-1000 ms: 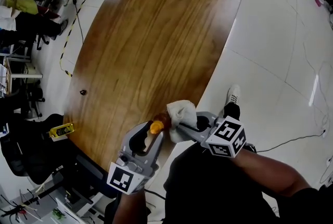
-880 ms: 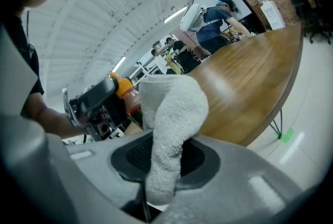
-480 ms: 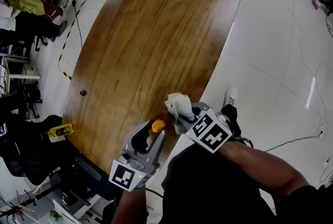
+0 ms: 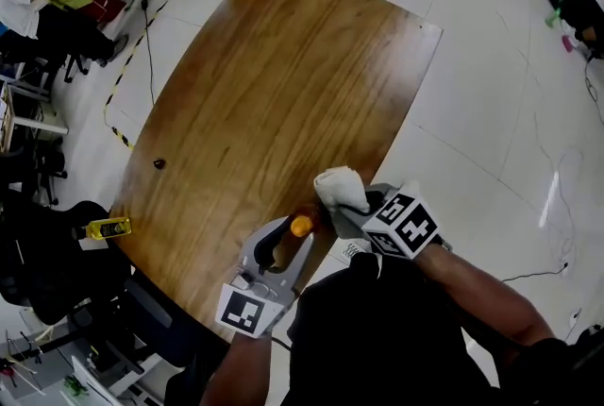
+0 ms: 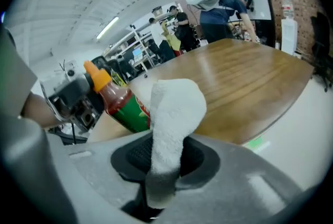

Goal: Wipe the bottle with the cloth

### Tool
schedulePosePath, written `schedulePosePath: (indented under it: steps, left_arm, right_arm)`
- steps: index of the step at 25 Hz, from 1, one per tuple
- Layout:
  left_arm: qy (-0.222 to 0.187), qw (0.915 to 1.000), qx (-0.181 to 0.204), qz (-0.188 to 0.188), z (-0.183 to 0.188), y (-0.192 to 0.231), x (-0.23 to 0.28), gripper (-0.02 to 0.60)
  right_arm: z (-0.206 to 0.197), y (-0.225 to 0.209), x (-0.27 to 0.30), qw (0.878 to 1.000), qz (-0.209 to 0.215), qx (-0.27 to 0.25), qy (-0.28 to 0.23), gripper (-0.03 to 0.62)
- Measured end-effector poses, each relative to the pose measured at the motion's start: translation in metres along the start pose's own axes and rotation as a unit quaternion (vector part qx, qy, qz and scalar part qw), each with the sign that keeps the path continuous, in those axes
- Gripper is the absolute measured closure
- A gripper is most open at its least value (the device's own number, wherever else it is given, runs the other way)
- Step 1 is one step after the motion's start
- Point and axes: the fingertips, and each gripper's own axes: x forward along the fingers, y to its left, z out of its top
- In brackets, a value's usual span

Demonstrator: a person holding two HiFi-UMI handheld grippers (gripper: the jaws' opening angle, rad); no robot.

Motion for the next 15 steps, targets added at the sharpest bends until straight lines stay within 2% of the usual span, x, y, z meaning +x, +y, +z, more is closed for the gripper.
schedulePosePath:
  steps: [2, 4, 6, 11, 15]
  left_arm:
    - [0.002, 1.0, 0.0, 0.003, 0.0, -0.002, 0.0, 0.426]
    - [-0.001, 1.0, -0.009, 0.004, 0.001, -0.005, 0.001, 0.391]
    - [-0.002, 0.9998, -0.015, 0.011, 0.002, -0.009, 0.004, 0.383]
    - [0.0, 0.9989, -0.004, 0.046, 0.011, -0.01, 0.008, 0.385]
    - [0.007, 0.9967, -0.003, 0.081, 0.017, -0.007, 0.005, 0.405]
  right_arm:
    - [0.01, -0.003, -0.024, 0.998, 0.041, 0.04, -0.039, 0.517]
    - [0.02, -0.003, -0.047, 0.989, 0.091, 0.086, -0.076, 0.517]
    - [0.031, -0.005, -0.066, 0.98, 0.125, 0.114, -0.105, 0.517]
    - [0.057, -0.001, -0.081, 0.978, 0.151, 0.089, -0.117, 0.517]
    - [0.077, 0.016, -0.068, 0.969, 0.219, 0.067, -0.095, 0.517]
